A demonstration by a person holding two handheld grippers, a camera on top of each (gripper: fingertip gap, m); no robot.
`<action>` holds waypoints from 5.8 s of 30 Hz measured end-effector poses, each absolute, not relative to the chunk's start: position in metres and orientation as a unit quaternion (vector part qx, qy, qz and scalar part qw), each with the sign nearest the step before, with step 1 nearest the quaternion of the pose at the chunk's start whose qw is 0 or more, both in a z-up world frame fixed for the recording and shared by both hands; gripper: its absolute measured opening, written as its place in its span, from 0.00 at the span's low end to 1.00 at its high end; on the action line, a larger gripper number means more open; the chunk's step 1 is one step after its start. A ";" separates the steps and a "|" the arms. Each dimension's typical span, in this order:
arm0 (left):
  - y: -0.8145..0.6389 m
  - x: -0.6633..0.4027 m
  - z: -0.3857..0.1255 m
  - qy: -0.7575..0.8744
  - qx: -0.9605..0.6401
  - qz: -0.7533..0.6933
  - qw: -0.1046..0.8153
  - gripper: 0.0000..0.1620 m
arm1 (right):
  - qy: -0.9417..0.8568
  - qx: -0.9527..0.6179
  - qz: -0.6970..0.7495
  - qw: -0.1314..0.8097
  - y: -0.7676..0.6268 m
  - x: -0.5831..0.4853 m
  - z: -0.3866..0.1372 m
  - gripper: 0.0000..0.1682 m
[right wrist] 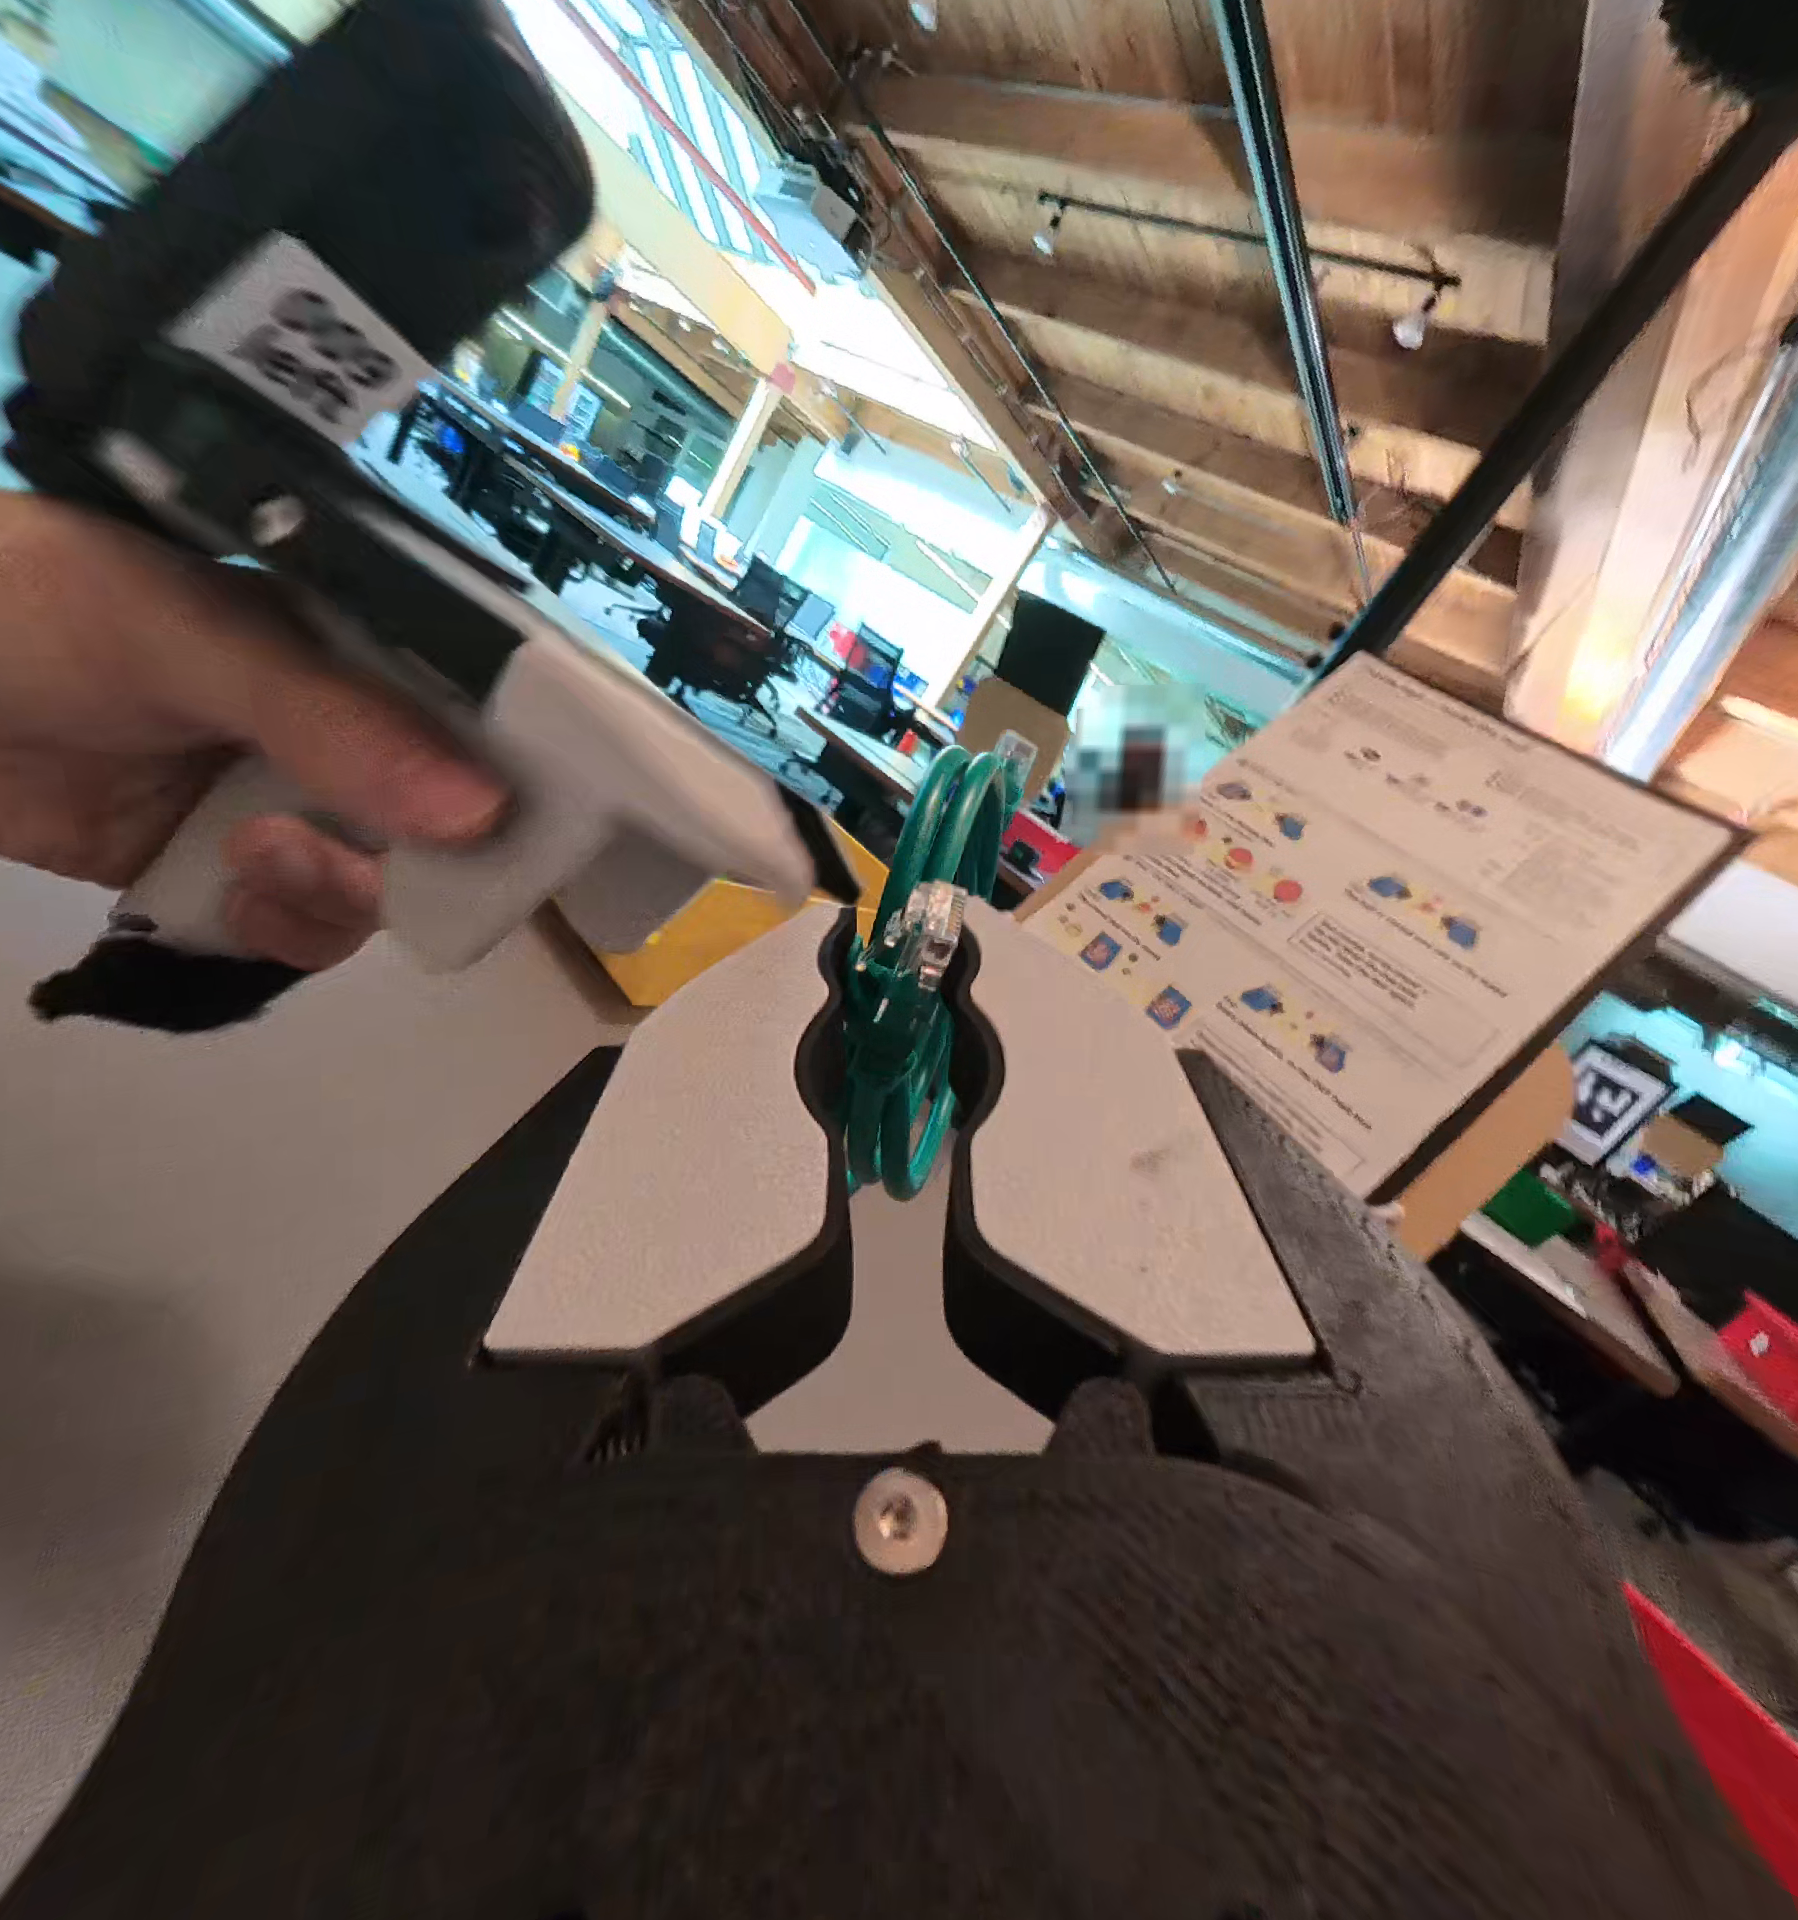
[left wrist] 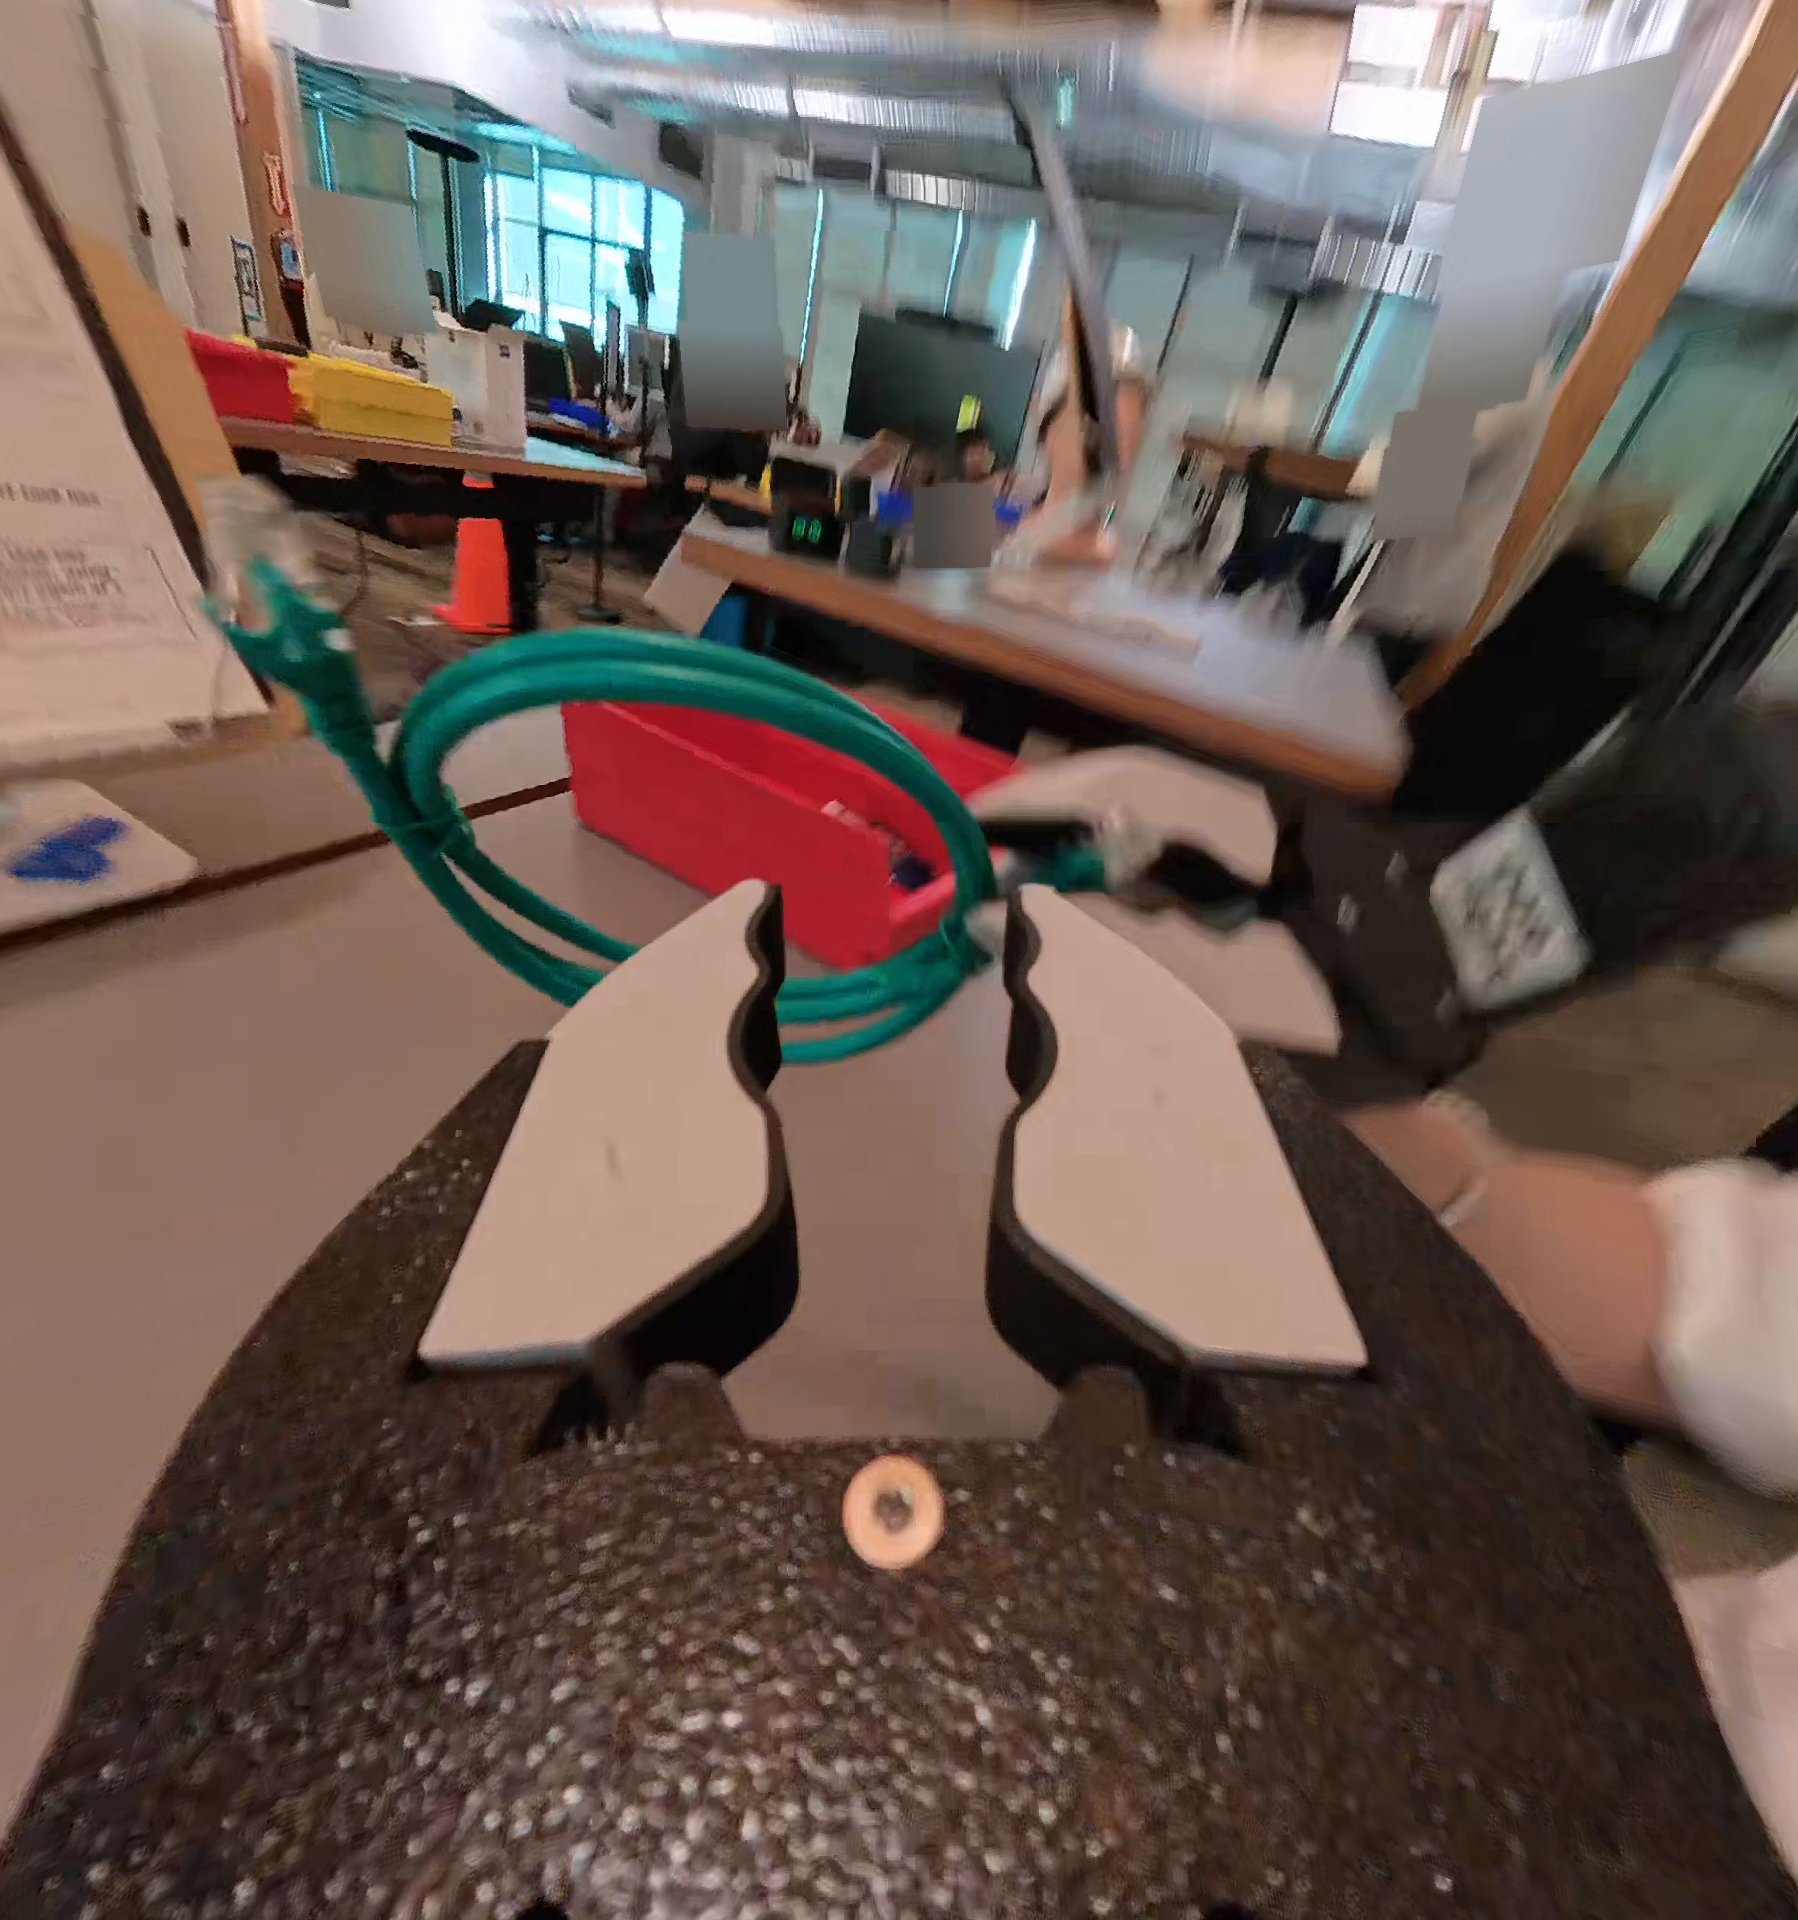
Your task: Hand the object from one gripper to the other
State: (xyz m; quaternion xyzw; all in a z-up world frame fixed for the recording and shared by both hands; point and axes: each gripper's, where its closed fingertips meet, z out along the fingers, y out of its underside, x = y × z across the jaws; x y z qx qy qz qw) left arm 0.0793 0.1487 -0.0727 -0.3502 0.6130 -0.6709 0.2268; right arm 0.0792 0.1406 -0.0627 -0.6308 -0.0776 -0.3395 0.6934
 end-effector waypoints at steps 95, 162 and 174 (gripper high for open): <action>0.136 0.088 -0.124 0.699 0.120 -0.121 0.695 0.06 | 0.123 -0.700 0.075 0.699 0.111 0.102 -0.074 0.30; 0.140 0.076 -0.152 0.694 -0.291 -0.653 0.083 0.13 | -0.049 -0.727 0.023 0.684 0.093 0.095 -0.090 0.08; 0.187 0.097 -0.088 0.618 -0.321 -0.592 0.405 0.36 | 0.068 -0.651 -0.084 0.752 0.074 0.145 -0.061 0.08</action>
